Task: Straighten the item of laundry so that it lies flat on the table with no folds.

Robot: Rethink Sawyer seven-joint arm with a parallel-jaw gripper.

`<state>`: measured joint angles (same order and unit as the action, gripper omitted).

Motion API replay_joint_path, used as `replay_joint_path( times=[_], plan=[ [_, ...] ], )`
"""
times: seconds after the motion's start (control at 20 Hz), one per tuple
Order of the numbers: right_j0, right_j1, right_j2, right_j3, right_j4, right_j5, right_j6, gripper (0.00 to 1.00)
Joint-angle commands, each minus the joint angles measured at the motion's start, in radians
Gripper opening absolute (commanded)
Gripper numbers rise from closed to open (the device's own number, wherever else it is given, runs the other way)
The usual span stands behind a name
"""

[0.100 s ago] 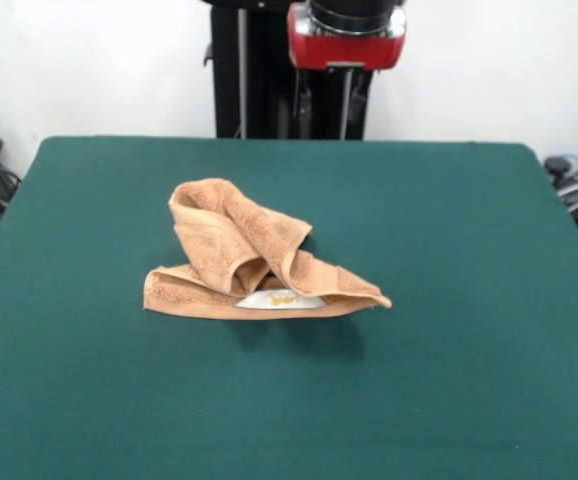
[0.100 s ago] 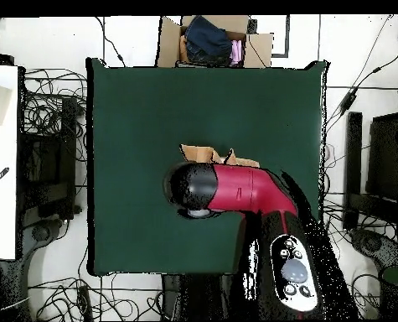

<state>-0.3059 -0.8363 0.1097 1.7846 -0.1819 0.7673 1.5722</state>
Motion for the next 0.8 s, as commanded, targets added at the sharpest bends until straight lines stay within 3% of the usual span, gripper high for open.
replay_joint_path(
  times=[0.05, 0.45, 0.8],
  plan=[
    [-0.035, 0.001, 0.057, 0.097, -0.027, -0.209, 0.067, 1.0],
    [-0.079, -0.007, 0.102, 0.149, -0.021, -0.356, 0.062, 1.0],
    [-0.074, -0.001, 0.094, 0.156, -0.028, -0.386, 0.071, 1.0]
  ],
)
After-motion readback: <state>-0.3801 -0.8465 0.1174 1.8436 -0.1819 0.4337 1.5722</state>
